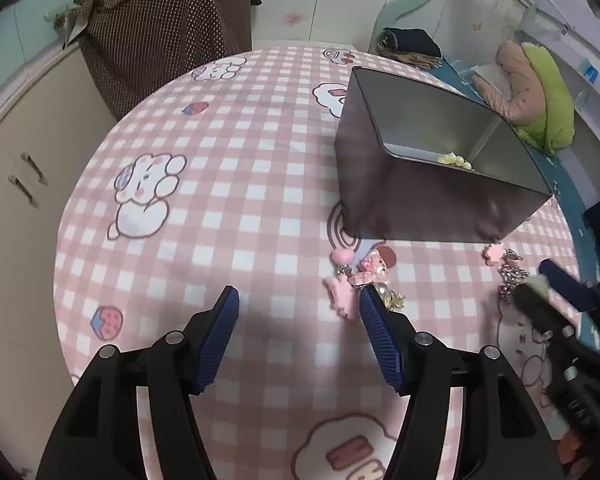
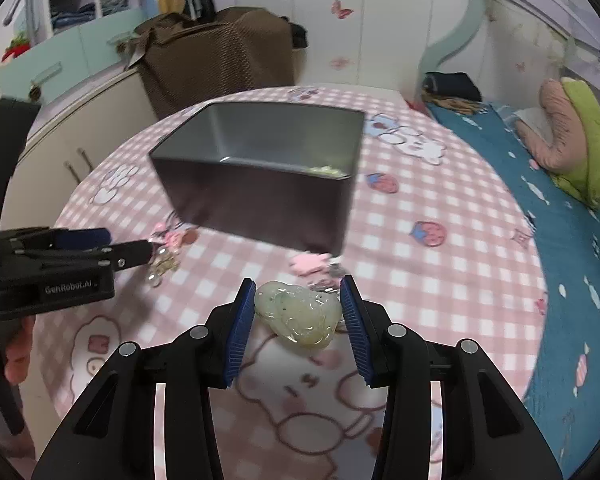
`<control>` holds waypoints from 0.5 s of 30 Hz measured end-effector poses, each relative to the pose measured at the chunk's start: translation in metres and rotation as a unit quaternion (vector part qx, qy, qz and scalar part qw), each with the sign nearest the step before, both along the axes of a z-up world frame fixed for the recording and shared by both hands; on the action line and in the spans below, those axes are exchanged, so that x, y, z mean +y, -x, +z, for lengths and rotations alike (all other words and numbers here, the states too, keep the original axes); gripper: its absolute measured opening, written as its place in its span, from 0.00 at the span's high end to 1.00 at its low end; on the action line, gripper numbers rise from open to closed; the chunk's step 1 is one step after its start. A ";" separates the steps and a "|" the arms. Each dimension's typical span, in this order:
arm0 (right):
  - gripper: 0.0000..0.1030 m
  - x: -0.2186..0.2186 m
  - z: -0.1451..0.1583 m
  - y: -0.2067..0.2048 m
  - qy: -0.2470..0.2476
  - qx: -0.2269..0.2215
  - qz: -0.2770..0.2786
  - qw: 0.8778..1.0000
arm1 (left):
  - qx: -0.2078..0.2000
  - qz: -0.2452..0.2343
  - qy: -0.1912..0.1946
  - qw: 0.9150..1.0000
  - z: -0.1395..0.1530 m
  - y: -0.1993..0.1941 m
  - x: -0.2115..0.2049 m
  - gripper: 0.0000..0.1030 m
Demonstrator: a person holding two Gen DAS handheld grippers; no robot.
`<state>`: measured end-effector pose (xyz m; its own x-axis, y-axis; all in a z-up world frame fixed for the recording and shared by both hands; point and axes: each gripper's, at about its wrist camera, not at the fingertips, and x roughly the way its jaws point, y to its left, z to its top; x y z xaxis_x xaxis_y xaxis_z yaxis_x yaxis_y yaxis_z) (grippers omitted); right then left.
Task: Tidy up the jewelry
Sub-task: 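Grasp a pink charm with the left gripper while the right holds the jade pendant, then lower the jade pendant and pink charm into the tin and open both grippers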
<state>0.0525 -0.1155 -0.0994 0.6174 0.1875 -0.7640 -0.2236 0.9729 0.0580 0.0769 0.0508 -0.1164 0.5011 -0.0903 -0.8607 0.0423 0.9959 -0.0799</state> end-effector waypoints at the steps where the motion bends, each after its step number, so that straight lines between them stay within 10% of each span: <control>1: 0.58 -0.003 0.001 -0.001 -0.001 -0.002 -0.004 1.000 | -0.001 -0.002 -0.004 1.000 0.000 -0.001 -0.001 0.41; 4: 0.58 -0.009 0.004 -0.004 -0.005 -0.006 -0.016 1.000 | -0.007 -0.016 -0.011 1.000 -0.001 -0.002 -0.005 0.43; 10: 0.58 -0.019 0.006 -0.007 -0.011 -0.008 -0.027 1.000 | -0.026 -0.022 -0.044 0.998 0.000 0.001 0.002 0.86; 15: 0.58 -0.019 0.004 -0.005 -0.015 -0.007 -0.028 0.999 | -0.019 -0.018 0.001 1.000 0.001 0.001 0.016 0.87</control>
